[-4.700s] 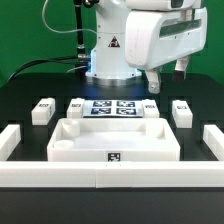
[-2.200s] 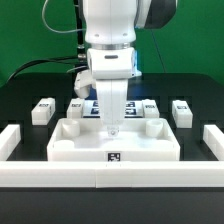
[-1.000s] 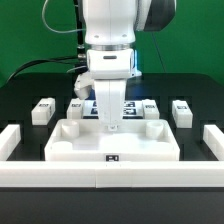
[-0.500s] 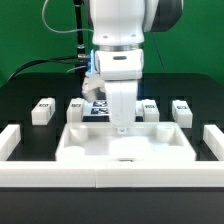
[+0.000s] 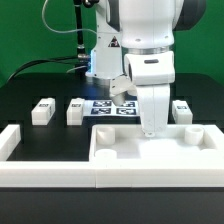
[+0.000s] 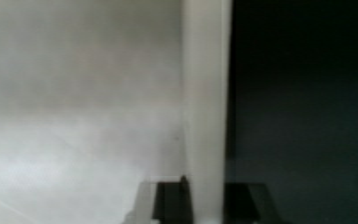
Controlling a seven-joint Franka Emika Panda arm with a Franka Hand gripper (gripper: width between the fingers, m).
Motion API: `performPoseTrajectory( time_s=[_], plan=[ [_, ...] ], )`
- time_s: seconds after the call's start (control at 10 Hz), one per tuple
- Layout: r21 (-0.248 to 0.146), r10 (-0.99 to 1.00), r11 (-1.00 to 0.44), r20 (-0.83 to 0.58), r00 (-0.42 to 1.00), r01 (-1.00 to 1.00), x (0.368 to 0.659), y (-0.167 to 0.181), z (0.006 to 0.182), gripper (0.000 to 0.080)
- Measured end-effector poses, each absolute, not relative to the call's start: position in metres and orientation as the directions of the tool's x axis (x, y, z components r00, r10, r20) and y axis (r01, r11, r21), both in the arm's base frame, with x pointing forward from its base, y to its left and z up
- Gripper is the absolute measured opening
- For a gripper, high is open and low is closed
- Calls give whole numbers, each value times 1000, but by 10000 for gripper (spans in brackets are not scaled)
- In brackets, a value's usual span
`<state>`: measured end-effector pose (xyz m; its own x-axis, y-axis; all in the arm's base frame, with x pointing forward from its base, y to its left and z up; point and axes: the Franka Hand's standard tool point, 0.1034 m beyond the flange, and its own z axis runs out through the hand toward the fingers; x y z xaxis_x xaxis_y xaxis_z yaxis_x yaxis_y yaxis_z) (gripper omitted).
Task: Assemble desk
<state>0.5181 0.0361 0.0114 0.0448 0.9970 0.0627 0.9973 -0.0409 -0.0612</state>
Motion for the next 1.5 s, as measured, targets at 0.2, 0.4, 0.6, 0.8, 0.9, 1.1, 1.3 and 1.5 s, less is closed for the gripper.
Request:
performPoseTrajectory(
  time_s=[0.2, 0.4, 0.6, 0.8, 0.9, 1.1, 1.3, 1.5],
  plan=[
    [-55, 997, -35, 64, 39, 998, 518, 35, 11, 57],
    [-57, 997, -37, 64, 41, 998, 517, 35, 11, 166],
    [-58, 997, -38, 64, 42, 998, 517, 35, 10, 485],
    [-58, 997, -38, 64, 42, 998, 517, 34, 10, 595],
    [-58, 997, -38, 64, 42, 998, 517, 34, 10, 639],
    [-59, 997, -39, 64, 43, 998, 517, 34, 10, 647],
    [-59, 997, -39, 64, 43, 998, 517, 34, 10, 649],
    [-58, 996, -66, 62, 69, 996, 518, 34, 11, 649]
  ],
)
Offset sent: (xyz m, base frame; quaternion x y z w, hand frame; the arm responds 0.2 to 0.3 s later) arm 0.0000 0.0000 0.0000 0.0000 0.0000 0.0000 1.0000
